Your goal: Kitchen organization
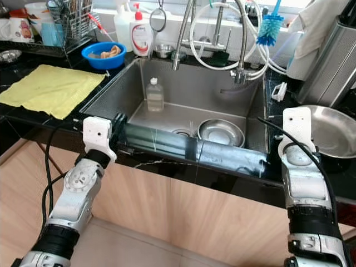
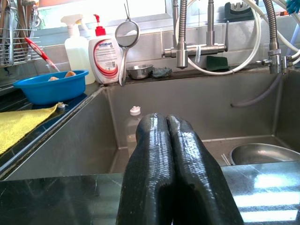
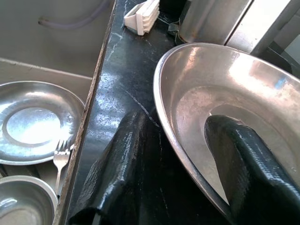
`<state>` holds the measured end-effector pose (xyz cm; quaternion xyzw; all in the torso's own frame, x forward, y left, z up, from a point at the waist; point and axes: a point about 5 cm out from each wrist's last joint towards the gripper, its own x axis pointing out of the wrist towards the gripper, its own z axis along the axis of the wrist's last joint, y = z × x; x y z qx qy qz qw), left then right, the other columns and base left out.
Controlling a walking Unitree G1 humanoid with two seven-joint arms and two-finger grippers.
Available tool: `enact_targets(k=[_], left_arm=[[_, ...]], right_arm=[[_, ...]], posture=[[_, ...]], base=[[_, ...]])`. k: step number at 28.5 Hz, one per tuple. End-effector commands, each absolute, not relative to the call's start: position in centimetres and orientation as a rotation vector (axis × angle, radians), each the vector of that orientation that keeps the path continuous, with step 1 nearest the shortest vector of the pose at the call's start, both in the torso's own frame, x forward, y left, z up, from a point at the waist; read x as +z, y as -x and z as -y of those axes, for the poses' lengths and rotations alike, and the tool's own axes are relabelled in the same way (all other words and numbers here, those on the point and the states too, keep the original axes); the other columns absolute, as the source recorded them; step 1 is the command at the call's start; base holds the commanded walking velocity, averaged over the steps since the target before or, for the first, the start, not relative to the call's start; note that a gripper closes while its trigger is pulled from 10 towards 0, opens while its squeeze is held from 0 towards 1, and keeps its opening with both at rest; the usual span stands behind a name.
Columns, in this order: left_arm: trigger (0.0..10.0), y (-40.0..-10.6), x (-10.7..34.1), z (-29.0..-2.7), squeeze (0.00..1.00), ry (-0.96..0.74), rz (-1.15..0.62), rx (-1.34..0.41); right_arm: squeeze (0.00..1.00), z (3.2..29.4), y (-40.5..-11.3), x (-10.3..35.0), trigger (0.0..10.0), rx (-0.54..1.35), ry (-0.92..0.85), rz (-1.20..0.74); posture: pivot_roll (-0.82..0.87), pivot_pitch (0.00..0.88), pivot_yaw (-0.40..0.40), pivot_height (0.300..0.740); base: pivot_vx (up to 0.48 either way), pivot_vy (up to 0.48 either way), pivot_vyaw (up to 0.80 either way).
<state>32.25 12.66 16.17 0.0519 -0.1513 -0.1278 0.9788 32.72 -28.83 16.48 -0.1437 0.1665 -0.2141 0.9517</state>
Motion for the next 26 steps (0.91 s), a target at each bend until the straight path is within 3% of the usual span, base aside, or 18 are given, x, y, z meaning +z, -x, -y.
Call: enact_targets(k=[1, 3, 5, 26], left_arm=[[10.0, -32.2, 16.5, -12.4, 0.0, -0.121, 0.316, -0.272], [10.0, -32.2, 16.5, -12.4, 0.0, -0.122, 0.316, -0.273], [10.0, -32.2, 16.5, -12.5, 0.0, -0.122, 0.315, -0.273], [10.0, -32.5, 16.7, -12.9, 0.0, -0.131, 0.314, -0.258]], right_arm=[[0.0, 29.0, -32.7, 15.9, 10.0, -0.445, 0.261, -0.362], [0.0, 29.1, -32.7, 15.9, 9.7, -0.447, 0.259, -0.361], [0.0, 29.2, -32.7, 15.9, 0.0, -0.446, 0.258, -0.355], [0.0, 28.8, -33.6, 17.4, 0.0, -0.437, 0.225, -0.289]], posture=[[0.09, 0.0, -0.006, 0.74], [0.09, 0.0, -0.006, 0.74], [0.09, 0.0, -0.006, 0.74], [0.09, 0.0, -0.002, 0.74]], base=[[0.0, 0.0, 0.0], [0.0, 0.0, 0.0], [0.0, 0.0, 0.0], [0.0, 0.0, 0.0]])
